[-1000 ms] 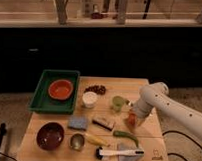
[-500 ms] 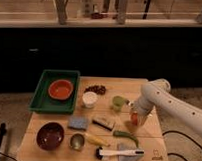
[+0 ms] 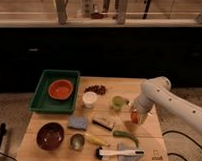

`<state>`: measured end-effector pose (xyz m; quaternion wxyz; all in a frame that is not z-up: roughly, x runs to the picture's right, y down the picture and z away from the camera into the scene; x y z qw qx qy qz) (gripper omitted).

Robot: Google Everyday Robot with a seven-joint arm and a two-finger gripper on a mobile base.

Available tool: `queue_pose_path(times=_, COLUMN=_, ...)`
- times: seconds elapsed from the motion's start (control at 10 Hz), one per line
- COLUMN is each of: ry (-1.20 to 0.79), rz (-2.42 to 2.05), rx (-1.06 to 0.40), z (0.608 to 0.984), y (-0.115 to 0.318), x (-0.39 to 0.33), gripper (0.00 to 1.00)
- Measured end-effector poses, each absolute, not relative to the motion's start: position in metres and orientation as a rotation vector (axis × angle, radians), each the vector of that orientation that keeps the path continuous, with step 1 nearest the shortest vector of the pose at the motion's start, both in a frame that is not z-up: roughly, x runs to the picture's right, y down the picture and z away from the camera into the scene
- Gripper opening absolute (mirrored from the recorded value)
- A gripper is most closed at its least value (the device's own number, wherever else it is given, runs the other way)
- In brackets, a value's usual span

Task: Place apple in paper cup

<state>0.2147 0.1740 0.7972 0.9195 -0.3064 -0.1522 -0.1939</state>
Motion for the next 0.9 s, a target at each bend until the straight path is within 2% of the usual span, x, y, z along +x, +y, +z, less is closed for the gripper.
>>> queue_pose_path(times=0.9, ry=-0.299, rz=-0.455, rx=-0.582, z=0.774, y=0.126, x=0.211, gripper=0.0)
